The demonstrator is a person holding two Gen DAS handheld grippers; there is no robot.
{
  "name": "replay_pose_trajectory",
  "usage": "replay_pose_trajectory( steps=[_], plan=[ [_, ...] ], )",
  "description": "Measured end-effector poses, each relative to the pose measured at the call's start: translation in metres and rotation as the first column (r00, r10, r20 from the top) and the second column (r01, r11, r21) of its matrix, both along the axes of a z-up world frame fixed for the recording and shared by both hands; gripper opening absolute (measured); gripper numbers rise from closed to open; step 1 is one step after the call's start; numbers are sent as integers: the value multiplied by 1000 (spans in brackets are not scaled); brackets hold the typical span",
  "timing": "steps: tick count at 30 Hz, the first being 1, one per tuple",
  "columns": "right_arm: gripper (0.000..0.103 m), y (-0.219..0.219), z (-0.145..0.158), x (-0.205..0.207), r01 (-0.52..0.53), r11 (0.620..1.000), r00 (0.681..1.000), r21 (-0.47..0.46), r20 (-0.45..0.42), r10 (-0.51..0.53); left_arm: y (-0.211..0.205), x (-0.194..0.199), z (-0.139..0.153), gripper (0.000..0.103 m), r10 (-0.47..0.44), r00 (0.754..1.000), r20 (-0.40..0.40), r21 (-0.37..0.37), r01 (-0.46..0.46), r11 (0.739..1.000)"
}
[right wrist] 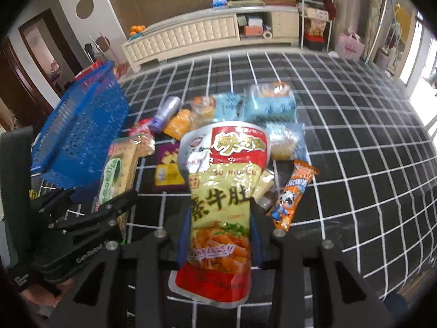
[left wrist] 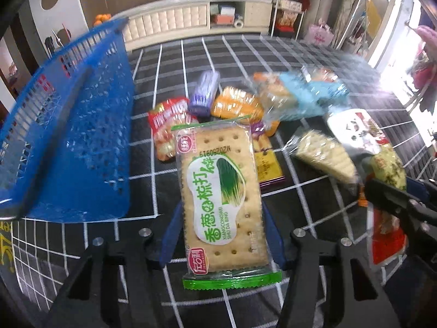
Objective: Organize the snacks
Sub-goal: 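Lower cracker pack into blue basket with left tool while right tool drops red-yellow bag in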
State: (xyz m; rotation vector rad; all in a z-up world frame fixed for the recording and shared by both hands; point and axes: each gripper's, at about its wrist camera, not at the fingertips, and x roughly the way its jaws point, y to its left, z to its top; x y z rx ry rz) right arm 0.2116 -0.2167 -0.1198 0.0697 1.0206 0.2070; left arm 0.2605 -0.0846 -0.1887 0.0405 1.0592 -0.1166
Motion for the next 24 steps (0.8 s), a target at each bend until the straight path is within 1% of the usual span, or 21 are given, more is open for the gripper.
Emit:
replay_pose_trajectory(
  steps=[4,8,11,13,15,17,21,24],
  plan=[
    [41,13,29,-16,-12,1000,998,2,56,12,8,-12,29,53,-4,998,61,-17,5,1000],
    [41,27,51,-22,-30,1000,995,9,95,29,19,-31,57,53,-4,993,114,-27,7,1000],
    [41,41,65,-27,-48,999,991,9,128,47,34,-44,81,53,3,988,155,-35,3,999],
    [41,51,69,-27,-68,997,989,20,130,65,48,-51,96,53,17,983,184,-42,-9,999],
    [41,63,76,-26,-96,995,986,30,138,91,62,-54,107,53,33,978,205,-50,-23,998],
    [41,78,85,-24,-121,992,980,28,165,115,79,-62,119,53,49,973,226,-49,-39,998],
    [41,102,98,-18,-167,986,965,22,208,159,104,-65,134,53,70,964,257,-31,-65,997],
    [41,119,104,-9,-195,980,957,28,222,184,123,-62,145,53,77,957,279,-11,-77,997]
  ],
)
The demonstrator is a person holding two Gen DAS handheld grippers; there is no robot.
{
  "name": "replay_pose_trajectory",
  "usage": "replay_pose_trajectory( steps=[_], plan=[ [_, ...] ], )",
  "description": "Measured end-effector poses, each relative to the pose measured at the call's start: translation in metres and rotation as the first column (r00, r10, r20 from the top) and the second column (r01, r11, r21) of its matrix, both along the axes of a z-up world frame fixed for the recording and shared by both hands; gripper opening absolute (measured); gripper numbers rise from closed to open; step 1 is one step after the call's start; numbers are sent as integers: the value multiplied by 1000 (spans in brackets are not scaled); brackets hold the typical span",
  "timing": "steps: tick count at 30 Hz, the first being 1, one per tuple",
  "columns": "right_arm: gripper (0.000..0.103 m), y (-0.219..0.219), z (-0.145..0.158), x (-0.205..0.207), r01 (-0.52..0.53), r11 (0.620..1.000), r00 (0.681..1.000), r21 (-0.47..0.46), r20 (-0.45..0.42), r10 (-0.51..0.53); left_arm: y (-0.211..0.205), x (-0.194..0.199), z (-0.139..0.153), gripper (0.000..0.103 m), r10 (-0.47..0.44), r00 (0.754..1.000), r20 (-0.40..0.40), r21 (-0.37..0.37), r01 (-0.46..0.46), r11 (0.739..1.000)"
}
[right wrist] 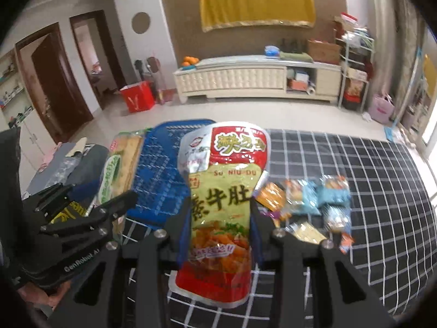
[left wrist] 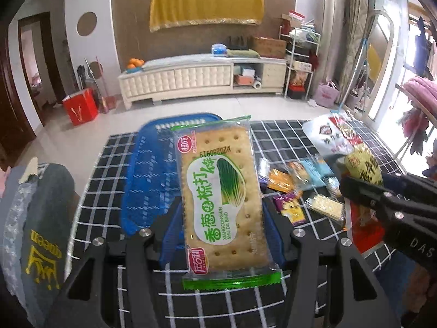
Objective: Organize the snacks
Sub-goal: 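Lower cracker pack into blue basket with left tool while right tool drops red-yellow bag in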
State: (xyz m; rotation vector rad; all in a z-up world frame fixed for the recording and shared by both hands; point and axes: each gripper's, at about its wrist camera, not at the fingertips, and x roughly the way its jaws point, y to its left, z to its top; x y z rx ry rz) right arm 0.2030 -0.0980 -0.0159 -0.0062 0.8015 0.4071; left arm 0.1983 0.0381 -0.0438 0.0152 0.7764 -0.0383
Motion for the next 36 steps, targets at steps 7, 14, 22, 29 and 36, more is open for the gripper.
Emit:
replay_pose_trajectory(
  steps=[7,14,22,29,36],
  plan=[
    [41,32,-4,24,-25,1000,1000,5,-7,25,40,26,5,53,27,1000,-6,42,-26,999],
    [41,65,-27,55,-36,999,997,14,-63,37,64,66,-16,53,26,997,-71,33,-23,999],
    [41,82,-59,68,-32,999,990,-28,-139,28,73,90,-54,53,23,984,-177,1,-23,1000],
    [41,76,-57,60,-37,999,989,-37,-144,31,76,89,-82,53,28,965,-261,-33,-37,999],
    [41,76,-55,63,-37,999,987,-32,-156,32,68,89,-84,58,19,958,-287,-11,-23,1000]
  ],
)
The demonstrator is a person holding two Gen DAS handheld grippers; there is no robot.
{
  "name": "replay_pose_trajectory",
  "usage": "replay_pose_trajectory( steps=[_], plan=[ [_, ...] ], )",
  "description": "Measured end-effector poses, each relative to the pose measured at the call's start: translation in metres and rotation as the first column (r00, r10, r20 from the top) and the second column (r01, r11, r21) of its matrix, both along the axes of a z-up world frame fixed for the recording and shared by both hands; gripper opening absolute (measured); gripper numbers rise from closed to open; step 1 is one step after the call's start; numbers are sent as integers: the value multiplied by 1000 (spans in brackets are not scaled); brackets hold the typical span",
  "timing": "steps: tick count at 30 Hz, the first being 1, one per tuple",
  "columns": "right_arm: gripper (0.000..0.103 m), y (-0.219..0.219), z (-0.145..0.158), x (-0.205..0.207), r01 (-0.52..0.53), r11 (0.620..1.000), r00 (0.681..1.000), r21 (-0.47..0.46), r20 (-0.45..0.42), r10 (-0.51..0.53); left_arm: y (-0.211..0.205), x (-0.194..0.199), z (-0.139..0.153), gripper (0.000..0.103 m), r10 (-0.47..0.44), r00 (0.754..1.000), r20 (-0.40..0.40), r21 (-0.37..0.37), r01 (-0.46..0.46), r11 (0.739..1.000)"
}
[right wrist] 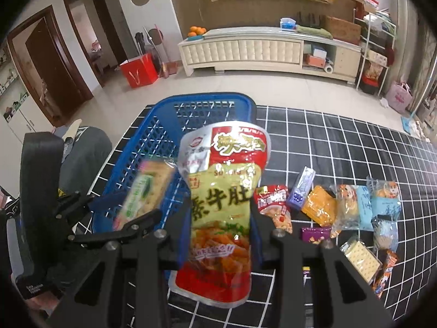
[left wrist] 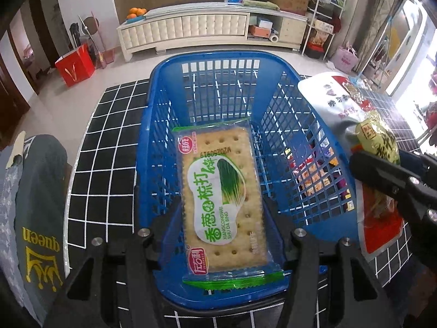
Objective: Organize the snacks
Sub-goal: 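Lower cracker pack into blue basket with left tool while right tool drops red-yellow bag in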
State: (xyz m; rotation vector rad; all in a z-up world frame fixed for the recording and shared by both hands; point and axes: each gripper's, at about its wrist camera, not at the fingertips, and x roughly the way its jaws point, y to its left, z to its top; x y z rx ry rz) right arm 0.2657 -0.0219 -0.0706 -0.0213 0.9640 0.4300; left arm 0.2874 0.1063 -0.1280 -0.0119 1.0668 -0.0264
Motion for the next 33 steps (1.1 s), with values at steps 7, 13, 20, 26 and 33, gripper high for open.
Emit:
replay_pose_trajectory(
  steps=[7,13,20,26,33],
  plan=[
    [41,3,11,5,-13,1000,1000,-1,16,13,9,-4,8,59,4,1000,-6,-24,-4,1000],
    [42,19,22,17,-66,998,997,-20,26,67,20,-11,38,59,5,998,67,-27,-3,1000],
    [42,51,22,46,-158,983,987,-95,22,161,44,0,63,59,19,994,104,11,-20,1000],
    [42,70,0,71,-216,967,976,-132,-22,215,73,19,58,59,51,995,88,-19,-49,999],
    [42,86,-33,94,-243,948,970,-206,-65,235,83,40,37,59,60,997,47,-19,-60,998]
  ],
)
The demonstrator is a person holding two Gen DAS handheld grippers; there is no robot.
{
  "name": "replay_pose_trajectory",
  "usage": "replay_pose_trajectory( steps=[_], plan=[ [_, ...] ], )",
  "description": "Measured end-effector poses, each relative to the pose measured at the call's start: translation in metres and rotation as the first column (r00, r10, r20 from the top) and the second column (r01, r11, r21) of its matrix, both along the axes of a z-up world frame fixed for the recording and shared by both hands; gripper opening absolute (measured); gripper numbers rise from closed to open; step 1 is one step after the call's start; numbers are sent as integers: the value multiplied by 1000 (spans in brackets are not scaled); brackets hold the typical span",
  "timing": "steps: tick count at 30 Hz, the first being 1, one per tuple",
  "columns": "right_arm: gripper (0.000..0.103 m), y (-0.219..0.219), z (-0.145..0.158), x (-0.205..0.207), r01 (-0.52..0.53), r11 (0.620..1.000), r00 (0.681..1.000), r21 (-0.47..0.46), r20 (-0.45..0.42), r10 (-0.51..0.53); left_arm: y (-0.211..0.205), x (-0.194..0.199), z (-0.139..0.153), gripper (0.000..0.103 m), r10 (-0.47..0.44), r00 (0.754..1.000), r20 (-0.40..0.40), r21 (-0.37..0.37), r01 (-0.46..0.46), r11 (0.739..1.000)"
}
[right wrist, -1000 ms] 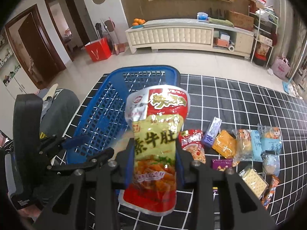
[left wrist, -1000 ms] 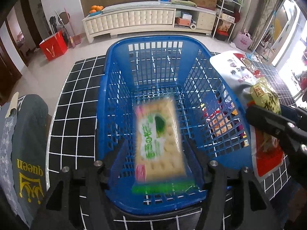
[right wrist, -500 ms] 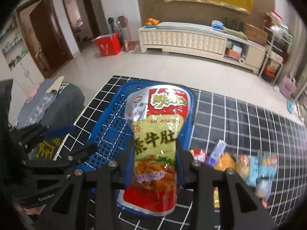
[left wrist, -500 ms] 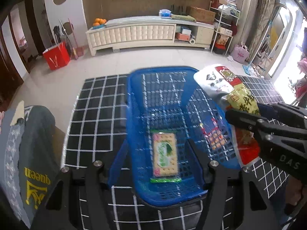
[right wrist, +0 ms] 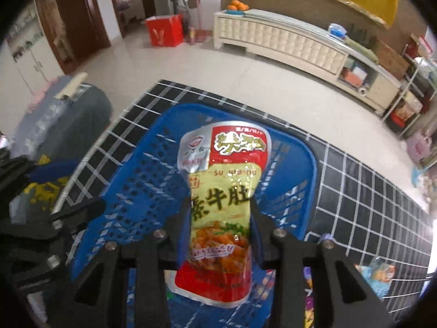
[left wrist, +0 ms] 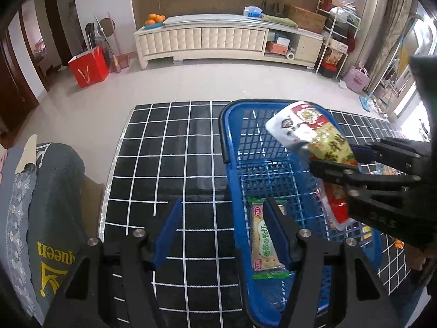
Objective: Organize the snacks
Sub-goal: 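Lower cracker pack into blue basket with left tool while right tool drops red-yellow bag in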
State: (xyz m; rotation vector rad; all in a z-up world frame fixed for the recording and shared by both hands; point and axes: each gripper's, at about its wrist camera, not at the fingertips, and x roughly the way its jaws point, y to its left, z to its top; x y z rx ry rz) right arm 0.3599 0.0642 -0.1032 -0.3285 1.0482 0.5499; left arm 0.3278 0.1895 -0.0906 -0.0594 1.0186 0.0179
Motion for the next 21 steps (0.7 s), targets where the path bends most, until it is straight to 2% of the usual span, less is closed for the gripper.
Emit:
replay_pose_trajectory(
  steps=[3,5,7,9,15,21],
  plan=[
    [47,5,-7,4,-27,1000,1000,-15,-11,27,-1,2,-6,59,-9,1000,-6,-1,9,1000],
    [69,10,-10,2,-43,997,999,-68,19,44,-3,4,-10,59,-16,1000,-7,17,16,1000],
    [80,10,-6,-4,-56,995,995,-86,74,62,-4,5,-13,59,-16,1000,-8,36,16,999],
    [85,5,1,-7,-49,996,993,-80,104,57,-5,4,-15,59,-14,1000,-15,34,14,999],
    [85,-12,23,-20,-35,999,994,-28,99,37,-9,-3,-14,59,-9,1000,-17,23,9,1000],
    [85,-38,51,-41,-8,1000,992,2,127,8,-27,-23,7,59,-25,1000,16,20,25,999]
  ],
)
